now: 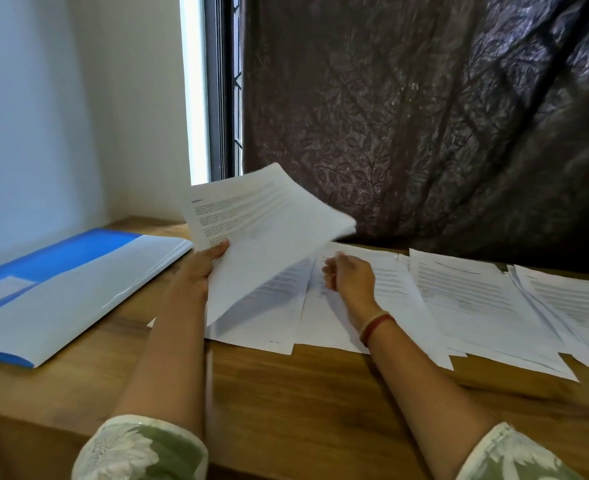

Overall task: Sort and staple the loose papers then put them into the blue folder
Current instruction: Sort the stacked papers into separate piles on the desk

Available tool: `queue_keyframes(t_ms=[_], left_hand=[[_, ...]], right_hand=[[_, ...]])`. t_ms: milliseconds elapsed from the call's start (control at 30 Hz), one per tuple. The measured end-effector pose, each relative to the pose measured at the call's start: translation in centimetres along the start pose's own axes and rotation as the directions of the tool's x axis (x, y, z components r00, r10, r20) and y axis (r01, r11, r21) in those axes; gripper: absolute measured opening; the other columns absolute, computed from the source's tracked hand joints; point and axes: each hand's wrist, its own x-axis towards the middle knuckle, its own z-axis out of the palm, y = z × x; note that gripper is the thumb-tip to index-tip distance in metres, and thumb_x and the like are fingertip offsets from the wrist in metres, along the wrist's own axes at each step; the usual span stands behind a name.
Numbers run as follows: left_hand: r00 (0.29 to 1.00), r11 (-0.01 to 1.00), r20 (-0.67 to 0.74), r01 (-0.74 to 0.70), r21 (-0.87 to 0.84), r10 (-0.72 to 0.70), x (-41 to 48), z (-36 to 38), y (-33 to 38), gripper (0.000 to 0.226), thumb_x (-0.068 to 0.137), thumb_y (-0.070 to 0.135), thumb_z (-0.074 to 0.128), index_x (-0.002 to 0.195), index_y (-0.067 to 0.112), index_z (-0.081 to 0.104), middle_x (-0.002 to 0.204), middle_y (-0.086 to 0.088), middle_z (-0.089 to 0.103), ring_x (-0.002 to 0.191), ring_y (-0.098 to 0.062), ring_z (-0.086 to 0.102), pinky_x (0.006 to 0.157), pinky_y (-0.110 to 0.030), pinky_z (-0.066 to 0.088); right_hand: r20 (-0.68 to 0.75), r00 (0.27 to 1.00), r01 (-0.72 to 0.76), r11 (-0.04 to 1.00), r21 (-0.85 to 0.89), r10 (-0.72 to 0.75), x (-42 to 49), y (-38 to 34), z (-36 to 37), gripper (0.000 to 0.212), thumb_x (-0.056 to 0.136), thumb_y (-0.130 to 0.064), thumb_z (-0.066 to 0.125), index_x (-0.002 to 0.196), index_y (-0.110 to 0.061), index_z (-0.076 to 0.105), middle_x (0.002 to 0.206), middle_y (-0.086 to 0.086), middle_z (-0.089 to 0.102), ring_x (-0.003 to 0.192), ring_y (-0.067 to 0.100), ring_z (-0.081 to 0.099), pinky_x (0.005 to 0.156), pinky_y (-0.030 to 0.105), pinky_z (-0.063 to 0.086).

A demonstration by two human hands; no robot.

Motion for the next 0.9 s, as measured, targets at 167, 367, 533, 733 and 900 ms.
queue_keyframes(t_ms=[167, 367, 533, 733, 900], left_hand=[[0.986, 0.993, 0.155, 0.047, 0.106, -0.063, 0.6, 0.4, -1.0, 0.055, 0.085, 0.007, 0.067, 0.136, 0.008, 0.050, 0.129, -0.019, 0.061, 0.110, -0.036, 0.063, 0.076, -0.046, 0.060], [0.979, 0.986, 0.171, 0.090, 0.142, -0.114, 0.7, -0.1, -1.2, 0.067, 0.077, 0.010, 0.072, 0.140, 0.008, 0.048, 0.133, -0.022, 0.058, 0.120, -0.043, 0.056, 0.075, -0.048, 0.059], [0.977, 0.974, 0.147, 0.122, 0.193, -0.151, 1.1, -0.3, -1.5, 0.055, 0.087, 0.009, 0.064, 0.139, 0.009, 0.048, 0.132, -0.022, 0.058, 0.121, -0.044, 0.055, 0.076, -0.050, 0.059], [0.979, 0.973, 0.145, 0.115, 0.200, -0.146, 1.3, -0.3, -1.3, 0.055, 0.087, 0.009, 0.067, 0.139, 0.008, 0.048, 0.133, -0.023, 0.057, 0.109, -0.040, 0.062, 0.065, -0.043, 0.060], [0.982, 0.982, 0.148, 0.090, 0.163, -0.115, 1.6, -0.1, -1.5, 0.045, 0.094, 0.008, 0.057, 0.138, 0.006, 0.049, 0.131, -0.021, 0.059, 0.092, -0.030, 0.069, 0.062, -0.038, 0.060]], right_hand=[[0.125, 0.975, -0.193, 0.980, 0.056, 0.185, 0.2, -2.2, -2.7, 0.040, 0.095, -0.054, 0.047, 0.077, -0.020, 0.058, 0.078, 0.002, 0.064, 0.068, 0.017, 0.059, 0.063, 0.025, 0.047], [0.244, 0.956, -0.169, 0.986, 0.000, 0.164, 0.2, -2.8, -3.2, 0.022, 0.091, -0.039, 0.063, 0.083, -0.018, 0.063, 0.086, 0.007, 0.069, 0.086, 0.026, 0.065, 0.091, 0.038, 0.051], [0.199, 0.967, -0.135, 0.982, -0.131, 0.159, 0.6, -1.6, -3.2, 0.008, 0.087, -0.019, 0.070, 0.088, -0.014, 0.064, 0.101, 0.014, 0.070, 0.092, 0.031, 0.068, 0.089, 0.045, 0.056], [0.001, 0.997, 0.071, 0.985, -0.157, -0.072, 1.1, -0.8, -2.3, 0.023, 0.085, -0.019, 0.072, 0.069, -0.013, 0.057, 0.081, 0.007, 0.063, 0.077, 0.019, 0.060, 0.075, 0.028, 0.053], [-0.009, 0.992, 0.120, 0.961, -0.248, -0.126, 1.5, -0.7, -2.1, 0.032, 0.097, -0.022, 0.056, 0.067, -0.012, 0.052, 0.070, 0.006, 0.053, 0.065, 0.014, 0.050, 0.060, 0.017, 0.041]])
